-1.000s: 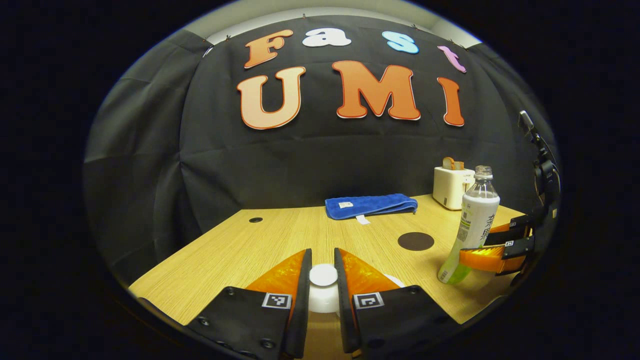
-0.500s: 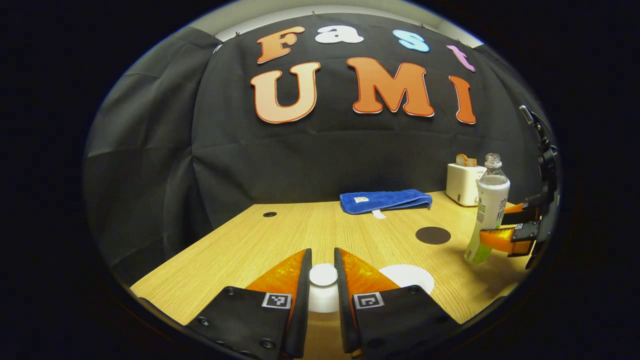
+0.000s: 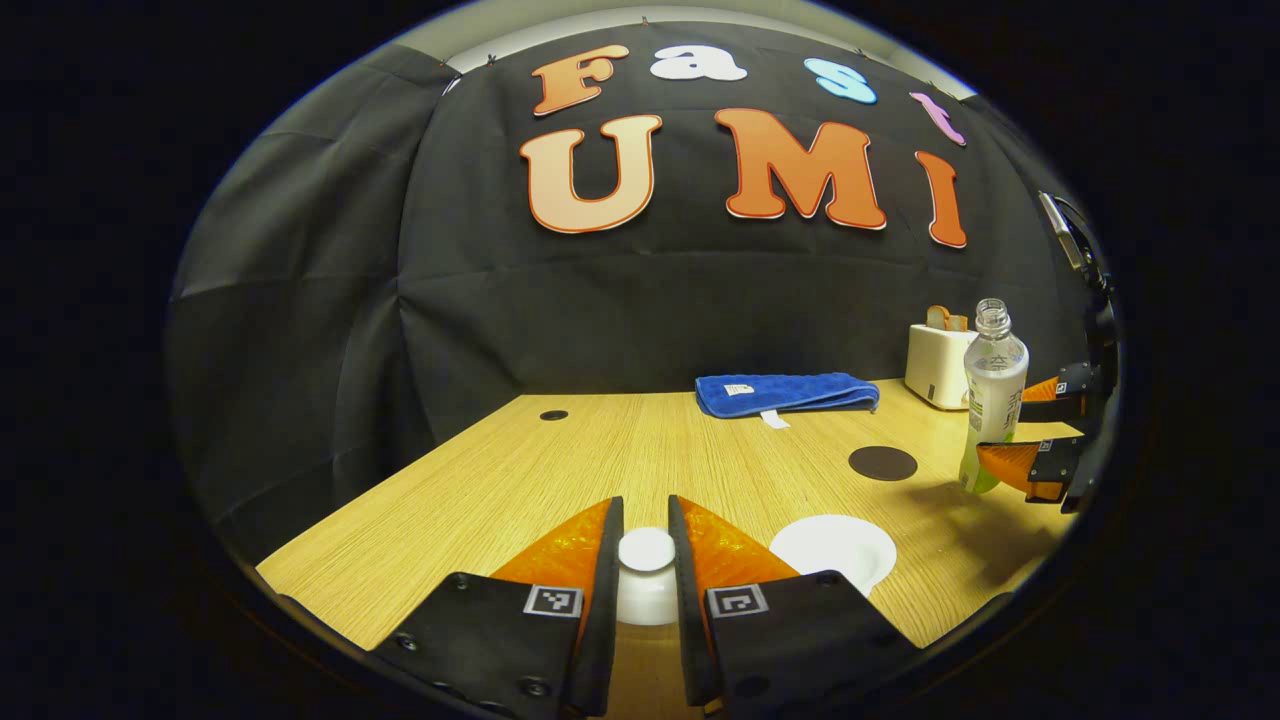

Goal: Open the teacup lid with one hand, grasp the water bottle and pour water into the teacup with the other hand; after pouring, place the water bottle on the coaster and then close the teacup lid.

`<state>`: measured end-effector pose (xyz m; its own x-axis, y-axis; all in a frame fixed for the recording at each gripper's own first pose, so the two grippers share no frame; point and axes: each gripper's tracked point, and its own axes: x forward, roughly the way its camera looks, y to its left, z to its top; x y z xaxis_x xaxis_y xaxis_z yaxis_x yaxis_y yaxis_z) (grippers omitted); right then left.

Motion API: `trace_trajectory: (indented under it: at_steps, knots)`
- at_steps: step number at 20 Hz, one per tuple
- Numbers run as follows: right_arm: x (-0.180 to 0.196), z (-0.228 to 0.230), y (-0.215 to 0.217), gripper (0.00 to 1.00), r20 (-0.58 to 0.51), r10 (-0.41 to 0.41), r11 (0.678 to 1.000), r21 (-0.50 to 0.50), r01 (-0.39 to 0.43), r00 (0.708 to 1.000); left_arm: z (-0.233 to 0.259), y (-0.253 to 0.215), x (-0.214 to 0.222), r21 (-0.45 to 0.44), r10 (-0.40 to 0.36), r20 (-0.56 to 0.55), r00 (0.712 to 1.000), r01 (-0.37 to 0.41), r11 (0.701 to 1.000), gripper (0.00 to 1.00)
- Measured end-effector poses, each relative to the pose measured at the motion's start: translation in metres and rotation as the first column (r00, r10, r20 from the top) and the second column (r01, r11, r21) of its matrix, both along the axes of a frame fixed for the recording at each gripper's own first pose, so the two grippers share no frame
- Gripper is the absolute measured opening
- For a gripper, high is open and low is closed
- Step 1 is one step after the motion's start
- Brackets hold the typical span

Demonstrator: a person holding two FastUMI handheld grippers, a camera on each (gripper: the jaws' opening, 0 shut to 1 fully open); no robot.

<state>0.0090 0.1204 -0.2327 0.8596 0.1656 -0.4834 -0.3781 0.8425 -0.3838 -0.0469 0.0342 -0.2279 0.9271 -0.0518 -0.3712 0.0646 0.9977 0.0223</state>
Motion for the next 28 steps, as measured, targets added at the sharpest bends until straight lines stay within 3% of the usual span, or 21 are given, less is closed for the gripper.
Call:
trace_trajectory:
  at_steps: [3,6,7,9,12,17,21,28]
  knots:
    - [0.004,0.005,0.002,0.61,0.055,0.025,0.996,-0.092,-0.020,0.998,-0.006,0.010,-0.004,0.000,0.010,-0.011,1.000,-0.010,1.000,0.35]
    - [0.009,0.008,0.003,0.61,0.107,0.057,0.979,-0.202,-0.034,0.993,-0.008,0.014,-0.004,0.006,0.015,-0.014,1.000,-0.015,1.000,0.28]
    - [0.009,0.008,0.007,0.61,0.118,0.073,0.973,-0.225,-0.044,0.990,-0.009,0.015,-0.005,0.007,0.016,-0.014,1.000,-0.016,1.000,0.34]
    - [0.009,0.010,0.012,0.61,0.135,0.100,0.963,-0.264,-0.062,0.986,-0.010,0.019,-0.005,0.013,0.023,-0.015,1.000,-0.023,1.000,0.28]
    - [0.012,0.012,0.021,0.61,0.168,0.148,0.940,-0.330,-0.086,0.975,-0.010,0.025,-0.007,0.019,0.030,-0.014,0.999,-0.030,0.999,0.31]
    - [0.012,0.012,0.034,0.61,0.211,0.239,0.880,-0.459,-0.120,0.948,-0.013,0.031,-0.011,0.022,0.039,-0.019,0.999,-0.039,0.999,0.28]
    - [0.009,0.016,0.042,0.61,0.230,0.319,0.816,-0.560,-0.143,0.919,-0.011,0.037,-0.015,0.027,0.047,-0.010,0.999,-0.046,0.999,0.31]
    - [0.008,0.027,0.055,0.61,0.245,0.420,0.717,-0.681,-0.153,0.874,-0.016,0.052,-0.025,0.033,0.077,-0.022,0.997,-0.076,0.997,0.31]
